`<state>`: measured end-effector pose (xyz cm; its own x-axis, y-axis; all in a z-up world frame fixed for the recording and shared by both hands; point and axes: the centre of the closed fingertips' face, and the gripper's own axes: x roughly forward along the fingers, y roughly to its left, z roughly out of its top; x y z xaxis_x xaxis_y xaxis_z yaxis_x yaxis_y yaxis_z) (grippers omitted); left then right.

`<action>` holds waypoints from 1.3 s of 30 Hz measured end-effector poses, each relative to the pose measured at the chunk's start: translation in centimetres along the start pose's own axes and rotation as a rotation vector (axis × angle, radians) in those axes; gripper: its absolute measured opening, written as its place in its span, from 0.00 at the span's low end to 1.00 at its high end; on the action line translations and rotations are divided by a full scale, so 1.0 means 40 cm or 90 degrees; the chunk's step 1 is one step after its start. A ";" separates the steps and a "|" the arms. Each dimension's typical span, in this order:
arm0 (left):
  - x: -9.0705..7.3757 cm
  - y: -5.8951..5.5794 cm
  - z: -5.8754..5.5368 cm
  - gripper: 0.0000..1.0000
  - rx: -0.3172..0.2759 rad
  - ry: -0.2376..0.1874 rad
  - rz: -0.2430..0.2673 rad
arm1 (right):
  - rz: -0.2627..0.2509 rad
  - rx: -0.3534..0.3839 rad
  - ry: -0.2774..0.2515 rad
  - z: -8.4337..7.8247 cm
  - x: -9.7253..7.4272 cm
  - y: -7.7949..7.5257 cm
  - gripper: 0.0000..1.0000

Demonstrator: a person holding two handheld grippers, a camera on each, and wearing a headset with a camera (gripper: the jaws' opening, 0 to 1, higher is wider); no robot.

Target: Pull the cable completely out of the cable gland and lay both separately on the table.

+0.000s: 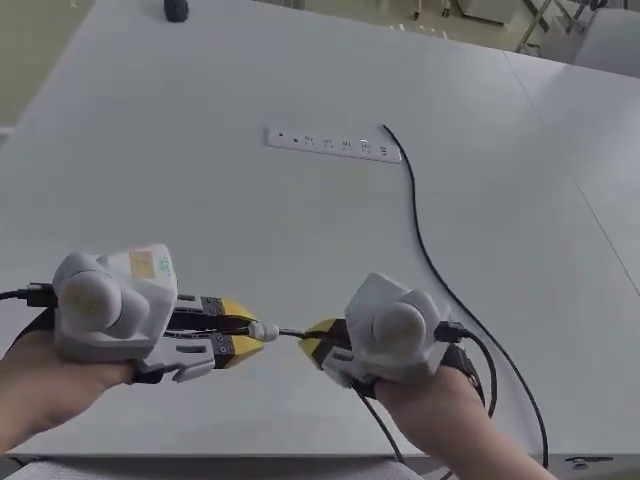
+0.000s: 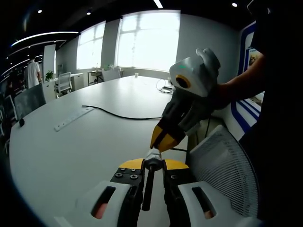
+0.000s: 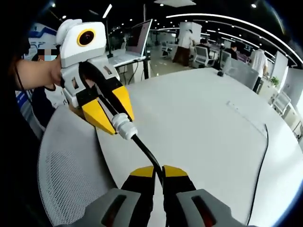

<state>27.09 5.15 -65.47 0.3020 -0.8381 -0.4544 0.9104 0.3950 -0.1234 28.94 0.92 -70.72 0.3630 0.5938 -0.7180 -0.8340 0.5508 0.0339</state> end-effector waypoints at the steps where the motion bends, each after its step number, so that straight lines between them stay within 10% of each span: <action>1: 0.000 0.000 0.000 0.15 0.000 0.000 0.000 | 0.000 0.009 0.002 -0.003 0.000 -0.003 0.00; 11: 0.004 -0.005 -0.004 0.15 -0.001 0.001 -0.002 | 0.013 0.106 0.026 -0.049 0.010 -0.012 0.00; 25: 0.006 -0.002 -0.006 0.15 -0.001 0.003 0.006 | 0.010 0.034 0.011 -0.048 0.001 -0.005 0.02; 30: 0.002 0.002 -0.004 0.15 -0.002 0.003 0.015 | -0.028 -0.074 -0.028 0.015 -0.021 -0.013 0.21; 39: 0.001 -0.005 -0.002 0.15 -0.007 0.003 0.016 | -0.023 -0.357 0.001 0.086 -0.022 0.082 0.13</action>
<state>26.88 5.07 -65.51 0.3232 -0.8264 -0.4611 0.8992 0.4200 -0.1224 27.32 4.21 -67.59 0.3952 0.5796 -0.7126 -0.9144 0.1738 -0.3657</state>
